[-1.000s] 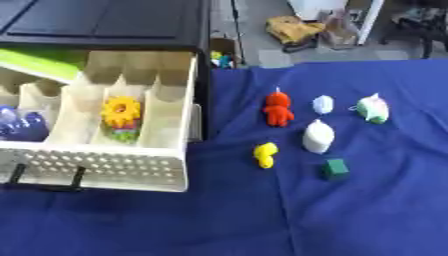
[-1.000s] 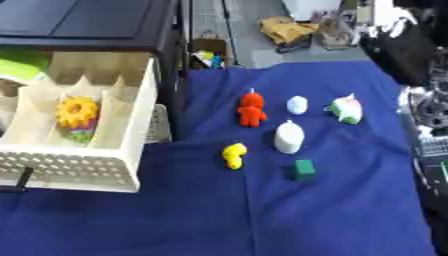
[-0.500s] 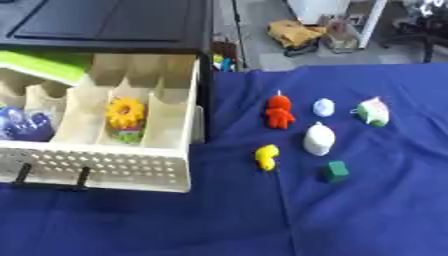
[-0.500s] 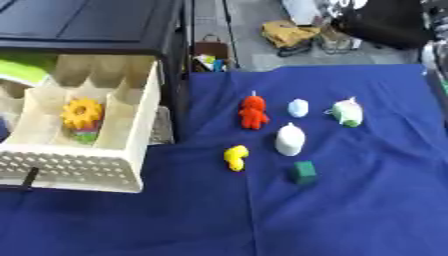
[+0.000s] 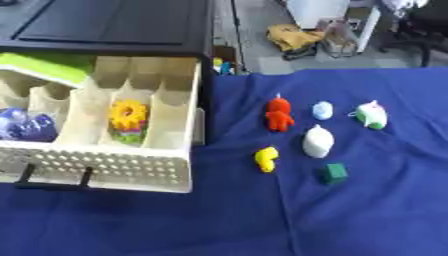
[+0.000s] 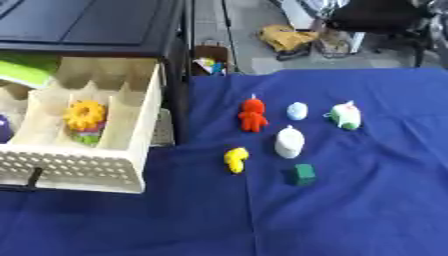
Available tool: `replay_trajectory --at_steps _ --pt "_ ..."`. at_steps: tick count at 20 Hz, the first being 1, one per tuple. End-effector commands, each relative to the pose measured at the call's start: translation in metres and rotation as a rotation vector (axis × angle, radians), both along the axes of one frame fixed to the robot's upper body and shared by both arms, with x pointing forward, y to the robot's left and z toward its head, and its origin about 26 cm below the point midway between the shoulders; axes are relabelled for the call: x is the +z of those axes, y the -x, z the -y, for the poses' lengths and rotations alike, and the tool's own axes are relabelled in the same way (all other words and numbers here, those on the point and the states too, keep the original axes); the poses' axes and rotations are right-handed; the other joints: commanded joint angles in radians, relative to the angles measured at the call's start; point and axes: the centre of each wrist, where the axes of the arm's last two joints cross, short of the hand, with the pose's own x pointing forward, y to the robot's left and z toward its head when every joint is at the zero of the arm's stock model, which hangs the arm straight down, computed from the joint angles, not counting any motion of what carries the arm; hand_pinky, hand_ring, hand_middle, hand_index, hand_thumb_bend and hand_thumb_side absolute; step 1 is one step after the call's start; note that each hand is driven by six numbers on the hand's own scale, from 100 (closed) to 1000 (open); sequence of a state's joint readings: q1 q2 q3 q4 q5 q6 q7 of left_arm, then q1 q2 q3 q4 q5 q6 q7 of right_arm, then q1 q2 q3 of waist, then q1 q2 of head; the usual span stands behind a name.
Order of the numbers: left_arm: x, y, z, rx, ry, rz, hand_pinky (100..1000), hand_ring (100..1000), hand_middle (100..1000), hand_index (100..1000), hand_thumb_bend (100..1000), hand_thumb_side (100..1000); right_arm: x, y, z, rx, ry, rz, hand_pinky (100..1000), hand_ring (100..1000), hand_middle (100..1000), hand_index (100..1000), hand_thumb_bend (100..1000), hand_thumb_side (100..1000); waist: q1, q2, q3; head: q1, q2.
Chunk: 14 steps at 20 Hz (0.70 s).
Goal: Pick up objects from table and place into drawer.
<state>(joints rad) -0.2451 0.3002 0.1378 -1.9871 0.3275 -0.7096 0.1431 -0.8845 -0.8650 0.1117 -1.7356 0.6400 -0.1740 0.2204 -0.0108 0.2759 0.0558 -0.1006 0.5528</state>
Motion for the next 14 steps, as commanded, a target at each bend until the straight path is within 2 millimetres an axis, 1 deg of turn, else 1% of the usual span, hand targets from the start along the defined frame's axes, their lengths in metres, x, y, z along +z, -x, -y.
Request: replay_trajectory --at_steps 1,4,10,11,12,14 --pt "0.006 0.002 -0.003 -0.002 -0.033 0.016 617 759 764 899 385 1000 0.010 -0.012 0.023 -0.118 0.051 -0.028 821 887 861 922 341 842 0.001 -0.024 0.000 -0.001 0.004" --pt "0.006 0.002 -0.003 -0.002 -0.034 0.015 617 760 764 899 385 1000 0.008 -0.026 0.037 -0.197 0.061 -0.078 833 901 878 932 384 849 0.002 -0.025 -0.001 -0.001 0.005" --pt "0.005 0.003 -0.003 0.000 -0.034 0.013 617 760 764 899 385 1000 -0.001 -0.048 0.069 -0.356 0.069 -0.228 866 939 909 975 430 847 0.006 -0.025 -0.003 -0.001 0.004" --pt "0.005 0.003 -0.003 0.000 -0.034 0.013 617 760 764 899 382 1000 -0.002 -0.050 0.073 -0.372 0.072 -0.254 872 947 917 985 401 704 0.006 -0.025 -0.004 0.000 0.004" --pt "0.005 0.003 -0.003 0.000 -0.034 0.013 617 760 764 899 385 1000 -0.004 -0.052 0.078 -0.389 0.077 -0.282 875 951 922 992 438 842 0.007 -0.025 -0.004 0.000 0.003" --pt "0.005 0.003 -0.003 0.001 -0.035 0.013 617 760 764 898 385 1000 -0.006 -0.055 0.087 -0.419 0.086 -0.331 881 957 932 999 458 822 0.008 -0.024 -0.005 0.001 0.002"
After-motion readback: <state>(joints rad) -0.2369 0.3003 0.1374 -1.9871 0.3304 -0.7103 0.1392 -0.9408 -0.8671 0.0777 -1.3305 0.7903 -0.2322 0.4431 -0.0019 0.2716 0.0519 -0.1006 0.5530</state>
